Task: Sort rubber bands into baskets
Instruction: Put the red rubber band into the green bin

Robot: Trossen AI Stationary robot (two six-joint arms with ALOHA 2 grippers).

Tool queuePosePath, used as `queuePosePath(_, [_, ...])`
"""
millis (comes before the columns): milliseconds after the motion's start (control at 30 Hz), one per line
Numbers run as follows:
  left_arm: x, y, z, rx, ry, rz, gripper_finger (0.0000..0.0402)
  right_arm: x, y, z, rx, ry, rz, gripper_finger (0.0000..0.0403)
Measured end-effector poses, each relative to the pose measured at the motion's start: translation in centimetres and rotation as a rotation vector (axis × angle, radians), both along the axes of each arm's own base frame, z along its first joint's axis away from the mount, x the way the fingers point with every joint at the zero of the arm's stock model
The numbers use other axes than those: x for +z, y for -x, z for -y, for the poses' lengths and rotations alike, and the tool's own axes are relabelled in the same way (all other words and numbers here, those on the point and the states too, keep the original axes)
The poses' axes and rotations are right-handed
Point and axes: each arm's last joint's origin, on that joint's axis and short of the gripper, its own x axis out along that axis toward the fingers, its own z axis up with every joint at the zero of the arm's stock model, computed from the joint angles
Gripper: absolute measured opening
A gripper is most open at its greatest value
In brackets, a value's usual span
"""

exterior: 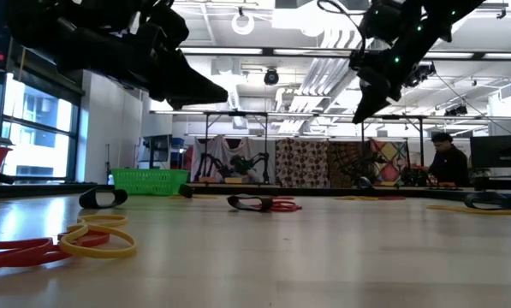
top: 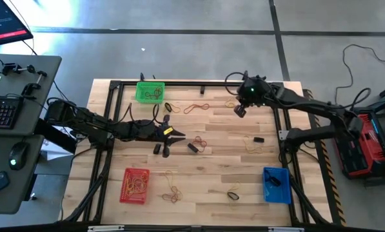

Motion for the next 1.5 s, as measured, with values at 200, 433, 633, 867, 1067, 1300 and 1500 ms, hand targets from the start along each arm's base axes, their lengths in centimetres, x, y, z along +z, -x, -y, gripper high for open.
queuePosePath(200, [0.0,0.0,0.0,0.000,0.000,-0.004,0.0083,-0.8,-0.1,-0.4,-0.031,-0.053,-0.057,0.0000])
queuePosePath(433, [-0.1,0.0,0.0,-0.001,0.000,-0.009,0.0085,-3.3,0.0,2.0,-0.168,-0.149,-0.138,0.0000])
queuePosePath(633, [-0.3,0.1,0.0,0.000,0.001,-0.031,0.0085,-6.5,0.6,4.9,-0.258,-0.229,-0.262,0.0001])
queuePosePath(867, [-0.3,0.1,0.0,-0.001,0.000,-0.032,0.0085,-9.9,1.2,7.1,-0.261,-0.298,-0.394,0.0059])
queuePosePath(1067, [-0.3,0.1,0.0,-0.001,0.001,-0.029,0.0085,-10.9,1.2,7.9,-0.226,-0.291,-0.409,0.0122])
queuePosePath(1300, [-0.4,0.1,0.0,-0.001,0.001,-0.042,0.0085,-12.1,0.9,8.4,-0.135,-0.300,-0.433,0.0112])
queuePosePath(1500, [-0.5,0.2,0.0,-0.001,0.001,-0.055,0.0085,-12.8,1.0,8.7,-0.128,-0.334,-0.433,0.0069])
